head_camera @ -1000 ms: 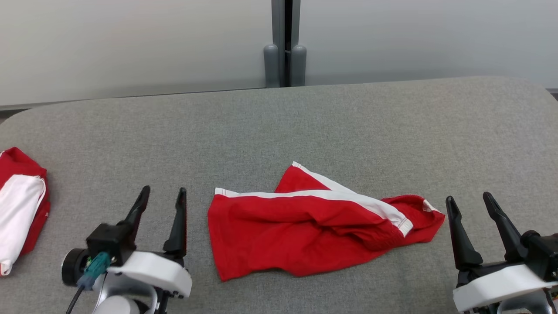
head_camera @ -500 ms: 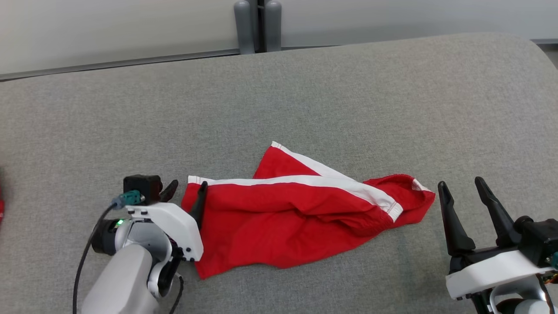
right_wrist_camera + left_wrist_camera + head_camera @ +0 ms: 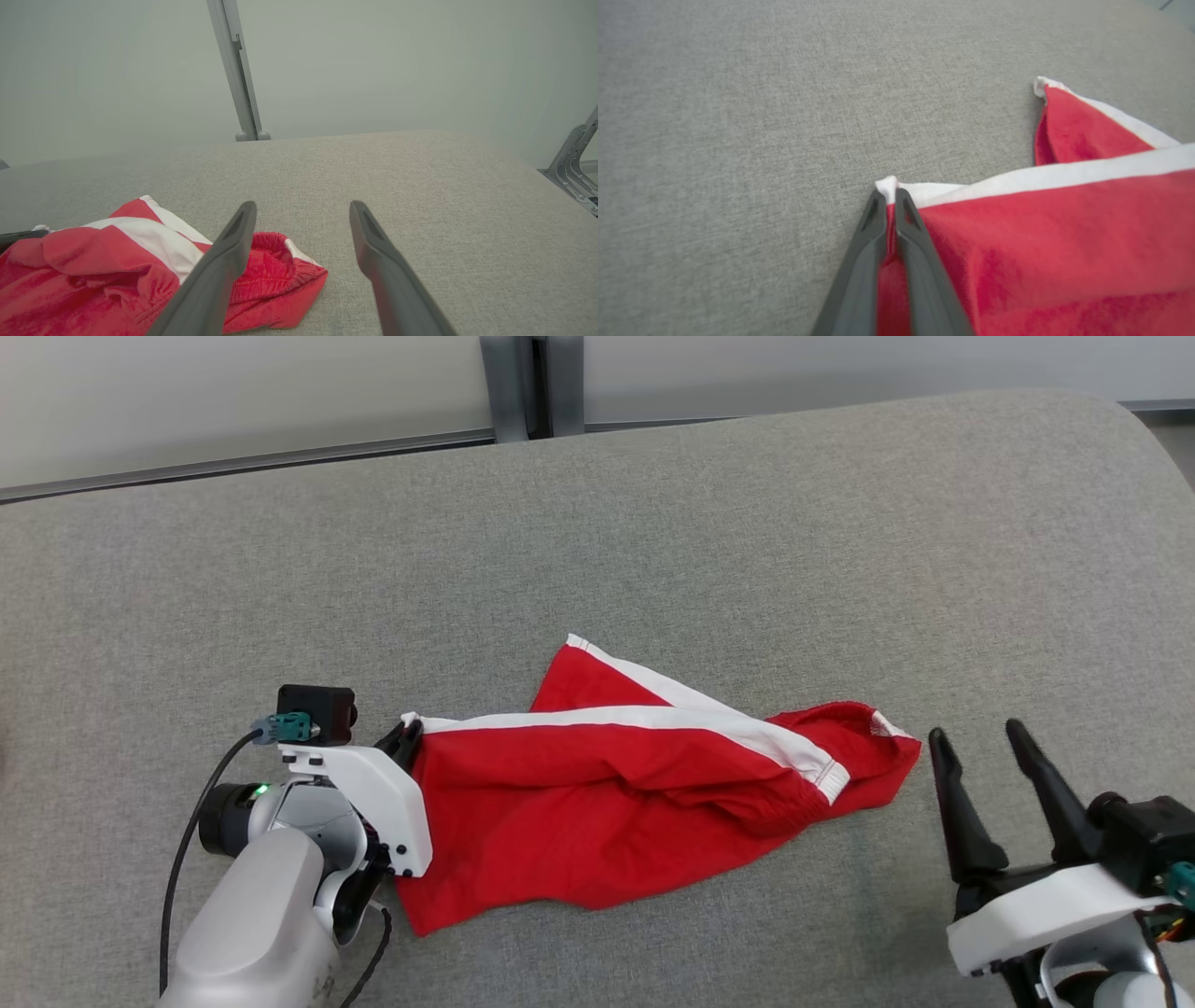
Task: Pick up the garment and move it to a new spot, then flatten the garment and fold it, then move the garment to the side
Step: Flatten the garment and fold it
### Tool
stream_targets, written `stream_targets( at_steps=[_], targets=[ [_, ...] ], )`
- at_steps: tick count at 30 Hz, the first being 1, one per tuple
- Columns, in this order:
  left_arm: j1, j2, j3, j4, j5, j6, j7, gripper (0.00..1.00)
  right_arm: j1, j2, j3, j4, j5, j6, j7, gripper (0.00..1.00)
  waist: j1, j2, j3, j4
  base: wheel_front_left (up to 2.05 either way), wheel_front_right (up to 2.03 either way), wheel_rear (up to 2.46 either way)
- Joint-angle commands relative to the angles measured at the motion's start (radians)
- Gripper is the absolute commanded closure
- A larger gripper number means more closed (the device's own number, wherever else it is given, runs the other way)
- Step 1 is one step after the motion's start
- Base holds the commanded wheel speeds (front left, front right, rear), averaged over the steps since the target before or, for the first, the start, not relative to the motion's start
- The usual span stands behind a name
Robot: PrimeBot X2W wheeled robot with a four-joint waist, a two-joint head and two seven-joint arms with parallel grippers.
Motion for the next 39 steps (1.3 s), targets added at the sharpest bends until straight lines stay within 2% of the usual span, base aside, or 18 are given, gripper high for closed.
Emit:
stream_targets(
  at_steps=[1, 8, 14, 22, 23, 24, 26, 27, 28, 36, 39],
  targets=[
    [-0.006, 0.002, -0.004, 0.009, 0.004, -0.004, 0.001, 1.00, 0.007, -0.003, 0.004, 0.004, 0.009, 0.000, 0.009, 0.00, 0.0000, 0.0000, -0.001, 0.000, 0.00, 0.00, 0.00],
    [-0.014, -0.006, -0.003, 0.009, -0.008, -0.006, -0.037, 1.00, 0.041, -0.046, 0.072, -0.001, 0.049, 0.000, 0.099, 0.00, 0.0000, 0.0000, -0.002, 0.009, 0.00, 0.00, 0.00],
    [-0.027, -0.014, -0.010, 0.009, -0.012, -0.003, -0.055, 1.00, 0.017, -0.052, 0.153, 0.027, 0.117, 0.000, 0.147, 0.00, 0.0000, 0.0000, 0.017, 0.029, 0.00, 0.00, 0.00],
    [-0.039, -0.019, -0.019, 0.019, -0.017, -0.006, -0.063, 1.00, -0.038, -0.038, 0.205, 0.098, 0.171, 0.000, 0.121, 0.00, 0.0000, 0.0000, 0.046, 0.050, 0.00, 0.00, 0.00],
    [-0.040, -0.018, -0.020, 0.021, -0.017, -0.007, -0.066, 1.00, -0.046, -0.038, 0.205, 0.105, 0.173, 0.000, 0.113, 0.07, 0.0000, 0.0000, 0.048, 0.051, 0.00, 0.00, 0.00],
    [-0.040, -0.017, -0.022, 0.022, -0.017, -0.005, -0.068, 1.00, -0.052, -0.038, 0.206, 0.112, 0.177, 0.000, 0.110, 0.51, 0.0000, 0.0000, 0.050, 0.052, 0.00, 0.00, 0.00],
    [-0.044, -0.017, -0.025, 0.024, -0.016, -0.004, -0.070, 1.00, -0.063, -0.035, 0.210, 0.126, 0.187, 0.000, 0.101, 0.73, 0.0000, 0.0000, 0.054, 0.055, 0.00, 0.00, 0.00],
    [-0.045, -0.017, -0.026, 0.024, -0.016, -0.005, -0.073, 1.00, -0.071, -0.036, 0.212, 0.130, 0.191, 0.000, 0.096, 0.93, 0.0000, 0.0000, 0.056, 0.056, 0.00, 0.00, 0.00],
    [-0.047, -0.015, -0.026, 0.023, -0.016, -0.005, -0.076, 1.00, -0.077, -0.038, 0.213, 0.135, 0.192, 0.000, 0.091, 1.00, 0.0000, 0.0000, 0.058, 0.057, 0.00, 0.00, 0.00],
    [-0.054, -0.006, -0.025, 0.009, -0.010, 0.001, -0.121, 1.00, -0.108, -0.049, 0.199, 0.153, 0.204, 0.000, 0.045, 1.00, 0.0000, 0.0000, 0.068, 0.067, 0.00, 0.00, 0.00],
    [-0.059, -0.004, -0.018, -0.020, -0.005, 0.008, -0.172, 1.00, -0.117, -0.055, 0.173, 0.138, 0.184, 0.000, 0.001, 1.00, 0.0000, 0.0000, 0.065, 0.070, 0.00, 0.00, 0.00]
  ],
)
